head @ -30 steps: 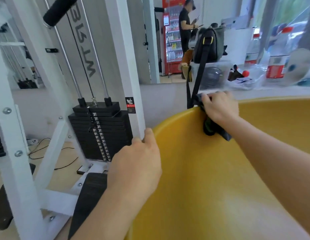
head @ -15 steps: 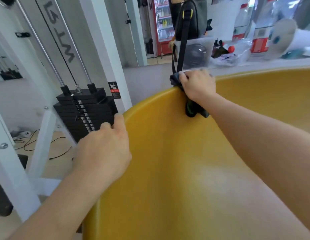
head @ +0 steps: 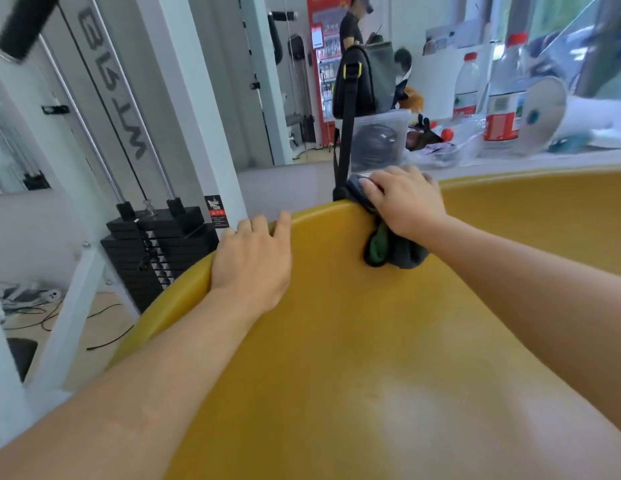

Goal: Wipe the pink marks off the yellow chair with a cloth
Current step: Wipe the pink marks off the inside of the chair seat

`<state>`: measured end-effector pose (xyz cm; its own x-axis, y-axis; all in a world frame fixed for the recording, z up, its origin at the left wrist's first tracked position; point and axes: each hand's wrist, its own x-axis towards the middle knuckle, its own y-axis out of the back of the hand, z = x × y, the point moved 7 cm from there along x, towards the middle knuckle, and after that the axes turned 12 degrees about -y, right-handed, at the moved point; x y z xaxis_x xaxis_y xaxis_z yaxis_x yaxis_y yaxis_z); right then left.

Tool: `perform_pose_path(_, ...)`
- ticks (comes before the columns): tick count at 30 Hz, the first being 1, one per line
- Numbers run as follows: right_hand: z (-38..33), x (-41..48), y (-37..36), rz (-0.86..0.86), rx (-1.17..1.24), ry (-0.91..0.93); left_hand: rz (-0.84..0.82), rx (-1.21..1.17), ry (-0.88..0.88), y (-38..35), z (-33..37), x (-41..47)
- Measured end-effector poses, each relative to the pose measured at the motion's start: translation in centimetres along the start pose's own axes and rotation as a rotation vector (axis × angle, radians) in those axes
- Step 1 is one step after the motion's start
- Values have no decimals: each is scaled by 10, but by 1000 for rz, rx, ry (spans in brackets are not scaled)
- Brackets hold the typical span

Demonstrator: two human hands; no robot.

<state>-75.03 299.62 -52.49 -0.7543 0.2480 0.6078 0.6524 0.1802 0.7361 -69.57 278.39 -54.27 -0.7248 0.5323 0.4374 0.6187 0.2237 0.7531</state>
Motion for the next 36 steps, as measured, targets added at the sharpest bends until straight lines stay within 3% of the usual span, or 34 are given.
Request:
perform_pose_path(4, 100, 13, 32, 14, -75, -272, -57, 13, 24, 5, -1, -3)
perform_pose_path(6, 112, 20, 38, 1, -91, -345, -93, 10, 96, 7, -4, -1)
perform_pose_path(8, 81, 17, 29, -39, -111, -292, -121, -116, 129, 9, 18, 22)
perform_pose_path(11, 14, 7, -1, -84, 11, -64, -87, -255, -5, 13, 87, 80)
perform_pose_path(18, 82, 25, 17, 18, -96, 68, 88, -380, 68, -14, 94, 109)
perform_pose_path(20, 133, 29, 39, 26, -127, -11, 109, -391, 41, -12, 98, 109)
perform_pose_path(24, 287, 18, 116, 51, -276, -419, 38, -339, 42, -12, 100, 111)
perform_pose_path(26, 308, 14, 134, 57, -314, -487, -29, -314, 86, -6, 106, 114)
perform_pose_path(31, 217, 16, 71, -21, -284, -179, -5, -464, -177, 54, 243, 186)
perform_pose_path(36, 240, 17, 79, -91, -241, -76, 66, -369, -153, 52, 271, 197)
